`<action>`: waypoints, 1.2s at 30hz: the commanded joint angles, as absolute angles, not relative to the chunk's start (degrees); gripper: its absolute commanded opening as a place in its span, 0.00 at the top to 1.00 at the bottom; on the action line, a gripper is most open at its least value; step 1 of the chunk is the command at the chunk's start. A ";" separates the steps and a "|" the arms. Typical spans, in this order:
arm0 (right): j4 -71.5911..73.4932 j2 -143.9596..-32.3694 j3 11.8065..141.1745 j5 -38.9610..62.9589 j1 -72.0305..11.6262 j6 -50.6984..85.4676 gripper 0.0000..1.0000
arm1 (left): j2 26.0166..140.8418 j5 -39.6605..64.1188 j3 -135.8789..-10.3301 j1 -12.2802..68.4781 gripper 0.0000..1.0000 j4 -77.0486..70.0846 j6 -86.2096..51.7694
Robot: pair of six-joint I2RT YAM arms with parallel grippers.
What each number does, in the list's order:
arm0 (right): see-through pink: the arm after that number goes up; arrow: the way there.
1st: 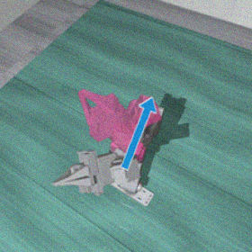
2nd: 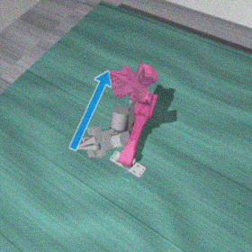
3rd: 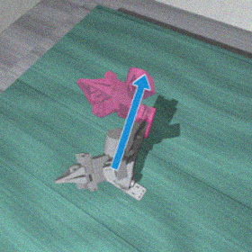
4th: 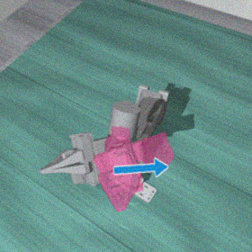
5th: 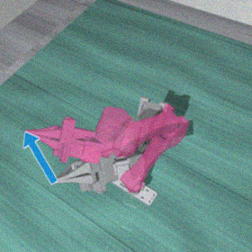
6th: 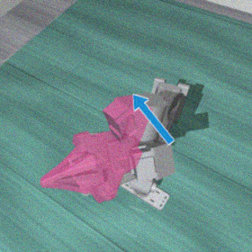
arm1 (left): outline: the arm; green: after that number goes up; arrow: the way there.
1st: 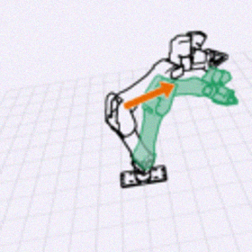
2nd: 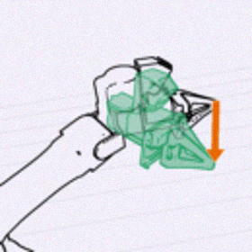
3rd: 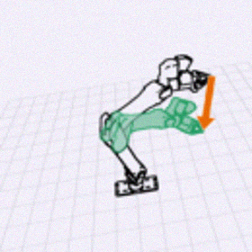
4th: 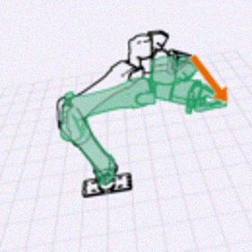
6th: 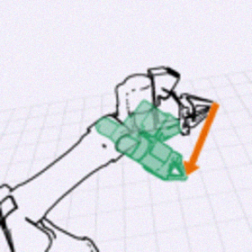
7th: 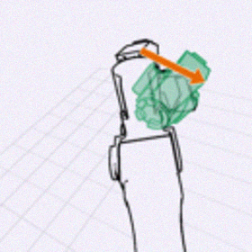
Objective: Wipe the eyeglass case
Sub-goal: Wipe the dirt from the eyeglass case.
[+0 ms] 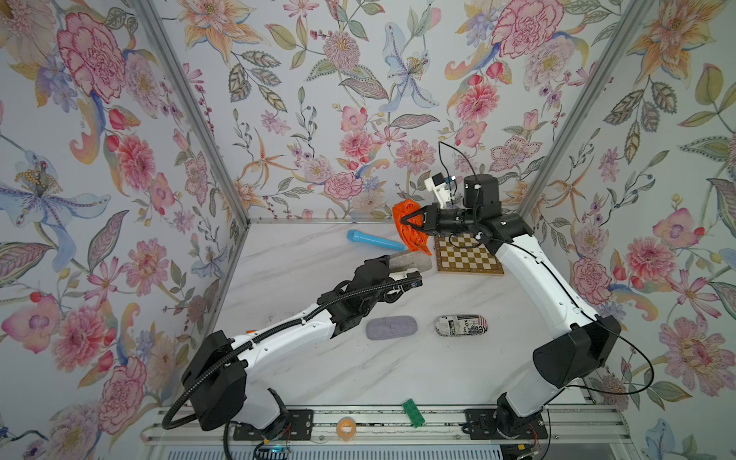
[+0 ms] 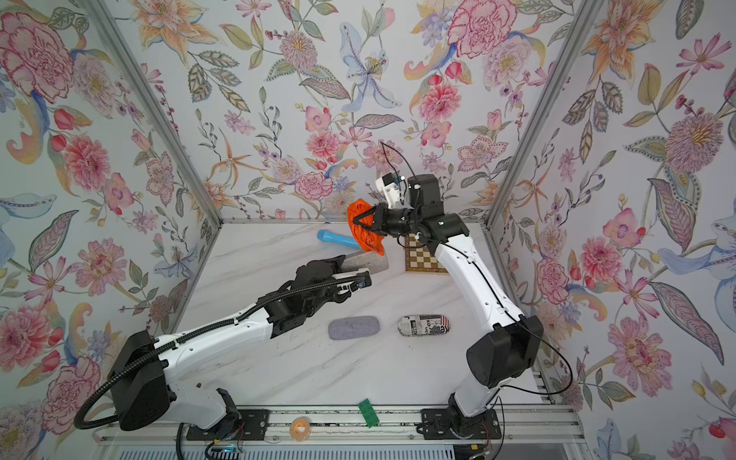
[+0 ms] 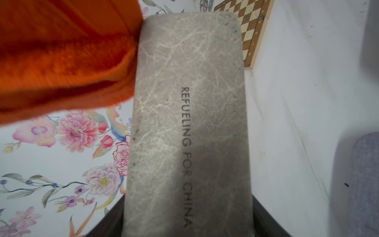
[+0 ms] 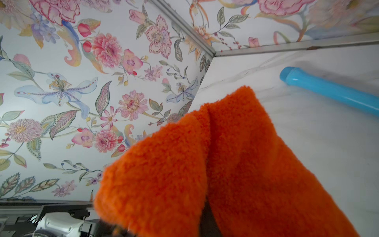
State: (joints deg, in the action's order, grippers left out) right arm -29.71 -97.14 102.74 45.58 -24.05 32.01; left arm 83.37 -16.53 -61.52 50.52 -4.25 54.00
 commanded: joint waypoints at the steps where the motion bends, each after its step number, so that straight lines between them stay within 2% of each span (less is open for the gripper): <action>1: -36.47 -101.45 99.55 47.43 -25.29 28.60 1.00 | 84.15 -21.26 -62.73 50.38 0.63 -12.64 59.81; 5: -37.28 -99.23 91.68 47.67 -21.58 27.04 1.00 | 83.70 -21.96 -62.82 50.27 0.63 -12.40 59.23; 9: -41.61 -98.79 92.34 47.55 -18.28 24.43 1.00 | 82.88 -22.10 -61.44 50.10 0.63 -13.11 59.48; 18: -37.86 -105.35 98.88 52.94 -28.89 27.95 1.00 | 84.20 -22.30 -61.84 49.88 0.63 -15.10 60.14; 26: -45.06 -101.96 97.16 49.84 -19.91 22.30 1.00 | 80.71 -21.83 -59.33 48.34 0.63 -14.70 58.44; 34: -41.24 -106.20 98.91 53.07 -32.29 24.65 1.00 | 82.40 -21.71 -60.38 48.26 0.63 -15.47 57.99; 36: -41.21 -106.40 98.85 53.33 -31.93 24.23 1.00 | 82.45 -22.30 -60.38 48.32 0.63 -15.82 58.43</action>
